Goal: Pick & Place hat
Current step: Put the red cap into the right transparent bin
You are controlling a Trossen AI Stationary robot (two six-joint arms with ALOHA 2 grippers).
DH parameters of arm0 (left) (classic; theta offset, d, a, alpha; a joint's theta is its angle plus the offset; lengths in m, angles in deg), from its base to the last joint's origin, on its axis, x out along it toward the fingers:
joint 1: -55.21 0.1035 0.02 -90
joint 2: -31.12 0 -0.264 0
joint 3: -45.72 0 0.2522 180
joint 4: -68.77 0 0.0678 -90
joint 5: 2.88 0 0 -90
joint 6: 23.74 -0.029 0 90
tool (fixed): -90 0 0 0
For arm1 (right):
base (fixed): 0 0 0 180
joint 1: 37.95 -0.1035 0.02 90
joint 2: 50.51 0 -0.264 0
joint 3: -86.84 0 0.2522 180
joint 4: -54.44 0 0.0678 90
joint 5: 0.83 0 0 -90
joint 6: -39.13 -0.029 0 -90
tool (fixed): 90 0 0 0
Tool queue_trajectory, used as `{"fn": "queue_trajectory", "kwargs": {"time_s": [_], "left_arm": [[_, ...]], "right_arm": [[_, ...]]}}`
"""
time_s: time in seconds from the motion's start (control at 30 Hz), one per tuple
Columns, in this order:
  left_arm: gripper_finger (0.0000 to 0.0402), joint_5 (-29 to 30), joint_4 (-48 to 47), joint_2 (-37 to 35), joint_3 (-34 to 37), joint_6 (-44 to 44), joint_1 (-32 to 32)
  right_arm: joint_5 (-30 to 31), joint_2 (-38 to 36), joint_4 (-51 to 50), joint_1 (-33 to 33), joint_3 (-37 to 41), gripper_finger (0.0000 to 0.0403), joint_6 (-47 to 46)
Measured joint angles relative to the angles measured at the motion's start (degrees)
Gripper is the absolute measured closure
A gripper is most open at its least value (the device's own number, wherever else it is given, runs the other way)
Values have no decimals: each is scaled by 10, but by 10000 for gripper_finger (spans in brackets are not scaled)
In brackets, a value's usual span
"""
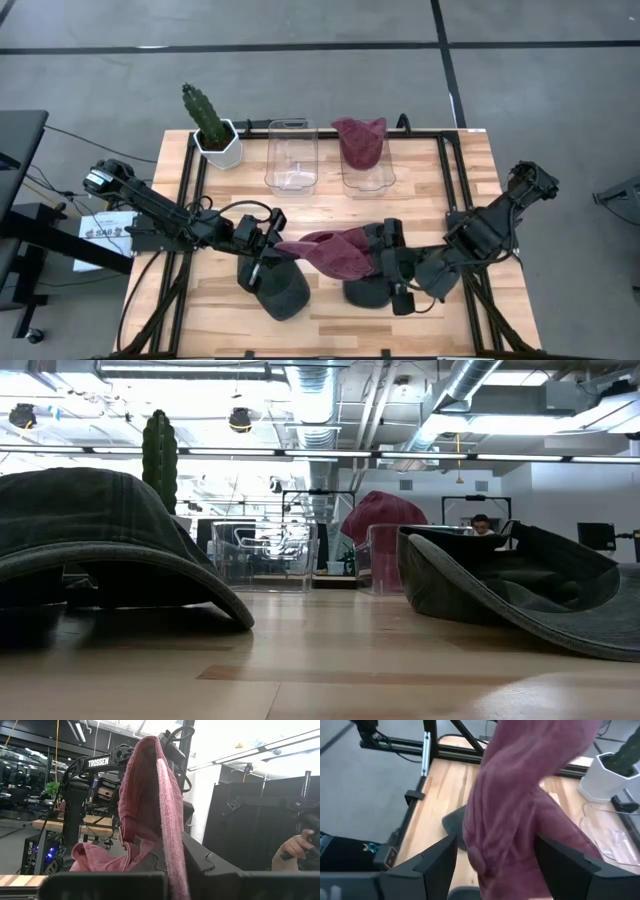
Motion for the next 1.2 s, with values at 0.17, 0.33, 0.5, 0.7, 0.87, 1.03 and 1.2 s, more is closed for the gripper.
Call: {"fn": "queue_trajectory", "kwargs": {"time_s": [0.17,0.33,0.5,0.7,0.87,1.03,1.2], "left_arm": [[387,0,0,0,0,-1,0],[387,0,0,0,0,-2,0],[383,0,0,0,0,-2,0],[357,1,1,0,0,-2,5],[315,4,0,0,0,-2,23],[258,4,0,0,0,-2,47],[206,4,-5,0,0,3,72]], "right_arm": [[-7,2,0,13,0,149,0],[-13,2,0,18,0,196,-3],[-25,2,-2,23,0,353,7],[-21,2,4,30,0,387,28],[-23,-1,4,51,0,388,52],[-39,-7,-18,85,-24,388,96],[-56,-8,-84,117,-69,388,121]]}}
